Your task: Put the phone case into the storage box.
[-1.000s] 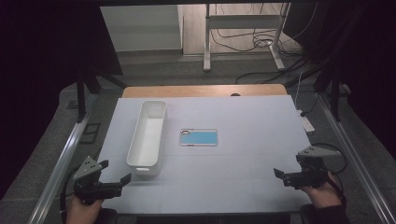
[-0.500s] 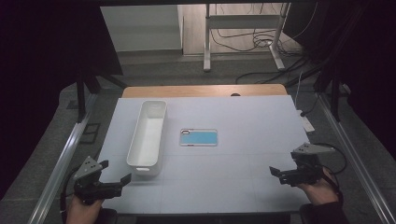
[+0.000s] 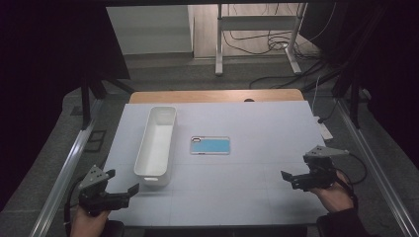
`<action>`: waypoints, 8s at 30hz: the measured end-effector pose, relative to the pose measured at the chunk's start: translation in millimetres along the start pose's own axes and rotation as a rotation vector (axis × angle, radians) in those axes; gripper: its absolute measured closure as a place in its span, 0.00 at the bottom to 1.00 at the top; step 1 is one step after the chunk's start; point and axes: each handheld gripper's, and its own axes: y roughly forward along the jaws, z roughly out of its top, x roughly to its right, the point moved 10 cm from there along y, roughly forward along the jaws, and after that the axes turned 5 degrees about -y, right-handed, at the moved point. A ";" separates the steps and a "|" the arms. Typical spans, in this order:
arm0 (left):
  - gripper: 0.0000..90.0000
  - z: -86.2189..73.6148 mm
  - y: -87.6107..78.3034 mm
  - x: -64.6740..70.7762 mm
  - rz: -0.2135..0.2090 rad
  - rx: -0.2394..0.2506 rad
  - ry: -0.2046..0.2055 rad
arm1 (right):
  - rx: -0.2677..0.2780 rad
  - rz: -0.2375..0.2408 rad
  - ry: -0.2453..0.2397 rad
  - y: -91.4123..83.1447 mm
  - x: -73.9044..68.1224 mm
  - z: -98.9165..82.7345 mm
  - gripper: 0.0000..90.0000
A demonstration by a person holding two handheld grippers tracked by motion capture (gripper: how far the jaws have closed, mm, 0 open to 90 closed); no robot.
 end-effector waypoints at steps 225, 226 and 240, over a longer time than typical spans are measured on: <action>0.03 0.4 0.3 0.3 -0.024 0.004 0.000 | -0.302 0.246 -0.228 204.0 -73.3 76.8 1.00; 0.03 0.4 0.3 0.2 -0.024 0.004 0.000 | -0.303 0.246 -0.223 204.0 -71.9 76.5 1.00; 0.03 0.6 0.3 0.6 -0.025 0.005 0.002 | -0.333 0.270 -0.230 188.1 -70.6 63.1 0.99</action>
